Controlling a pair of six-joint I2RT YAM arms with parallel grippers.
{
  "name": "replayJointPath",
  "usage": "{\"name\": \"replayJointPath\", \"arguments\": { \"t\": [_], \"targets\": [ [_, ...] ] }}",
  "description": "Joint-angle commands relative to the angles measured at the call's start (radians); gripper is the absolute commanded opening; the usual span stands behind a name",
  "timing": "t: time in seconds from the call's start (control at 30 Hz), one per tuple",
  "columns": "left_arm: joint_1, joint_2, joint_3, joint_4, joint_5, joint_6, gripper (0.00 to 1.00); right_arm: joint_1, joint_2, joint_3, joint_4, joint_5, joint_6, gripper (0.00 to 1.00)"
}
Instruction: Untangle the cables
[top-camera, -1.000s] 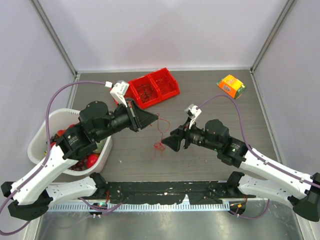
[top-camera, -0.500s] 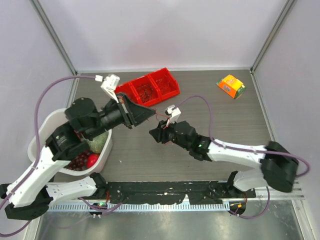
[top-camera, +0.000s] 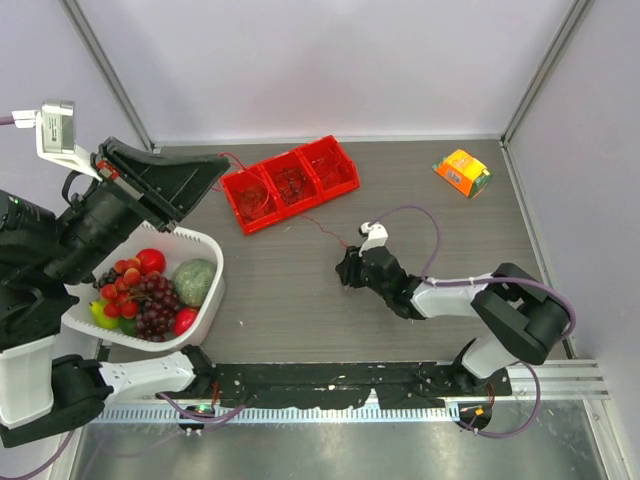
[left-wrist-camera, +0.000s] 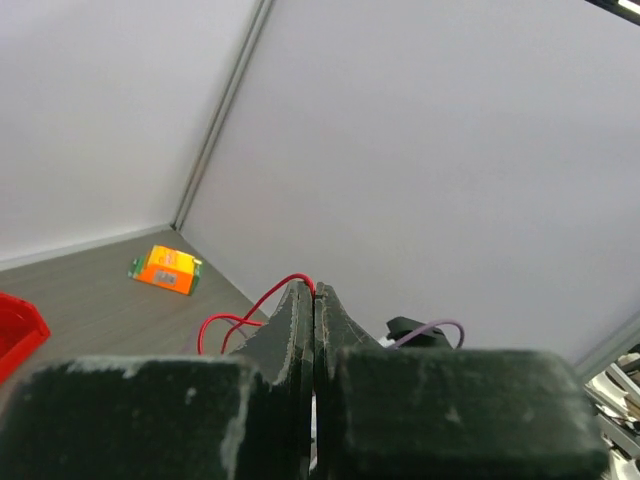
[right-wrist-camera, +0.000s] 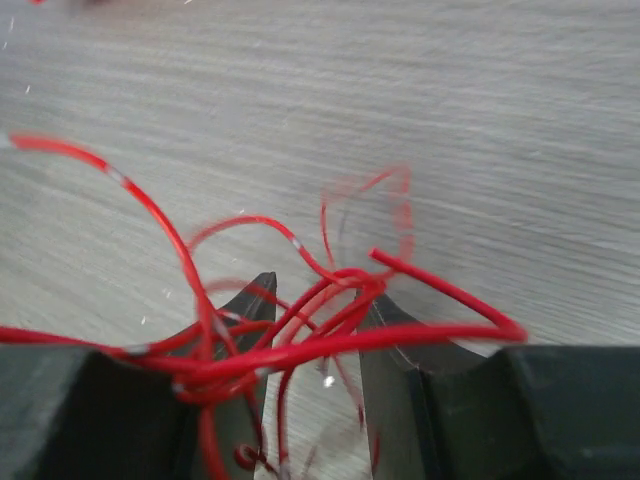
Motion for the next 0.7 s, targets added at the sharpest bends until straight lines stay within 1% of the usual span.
{"name": "replayJointPath", "arguments": {
  "t": [0.0, 0.03, 0.07, 0.13, 0.2, 0.27, 0.33, 0.4, 0.47, 0.5, 0.53, 0.6, 0.63, 0.67],
  "targets": [
    [0.0, 0.062, 0.085, -0.034, -0.044, 0.062, 0.0, -0.056, -0.088, -0.029, -0.081, 0.139, 0.027, 0.44],
    [0.0, 0.071, 0.119, -0.039, -0.054, 0.07, 0.0, -0.077, -0.105, -0.026, -0.136, 0.193, 0.037, 0.45],
    [0.0, 0.074, 0.15, -0.045, -0.067, 0.076, 0.0, -0.089, -0.111, -0.026, -0.156, 0.206, 0.046, 0.46],
    [0.0, 0.085, 0.214, -0.06, -0.088, 0.105, 0.0, -0.152, -0.14, -0.027, -0.219, 0.23, 0.076, 0.48],
    [-0.002, 0.092, 0.279, -0.078, -0.113, 0.128, 0.0, -0.2, -0.169, -0.034, -0.248, 0.232, 0.076, 0.52],
    [0.0, 0.091, 0.3, -0.072, -0.13, 0.141, 0.0, -0.234, -0.203, -0.029, -0.265, 0.213, 0.059, 0.54],
    [0.0, 0.074, 0.267, -0.048, -0.128, 0.133, 0.0, -0.243, -0.229, -0.018, -0.285, 0.212, 0.045, 0.54],
    [0.0, 0.063, 0.195, -0.017, -0.11, 0.118, 0.0, -0.246, -0.247, -0.004, -0.299, 0.203, 0.028, 0.54],
    [0.0, 0.056, 0.123, 0.001, -0.104, 0.102, 0.0, -0.247, -0.261, 0.012, -0.307, 0.137, -0.002, 0.57],
    [0.0, 0.057, 0.086, 0.007, -0.099, 0.093, 0.0, -0.247, -0.266, 0.023, -0.303, -0.002, -0.054, 0.59],
    [0.0, 0.056, 0.055, 0.012, -0.091, 0.087, 0.0, -0.243, -0.267, 0.044, -0.308, -0.077, -0.08, 0.59],
    [0.0, 0.054, -0.008, 0.012, -0.087, 0.078, 0.0, -0.208, -0.284, 0.063, -0.291, -0.435, -0.125, 0.63],
    [0.0, 0.048, -0.032, 0.01, -0.088, 0.075, 0.0, -0.185, -0.298, 0.068, -0.285, -0.489, -0.128, 0.65],
    [0.0, 0.042, -0.066, 0.01, -0.09, 0.073, 0.0, -0.115, -0.313, 0.097, -0.294, -0.527, -0.133, 0.68]
  ]
}}
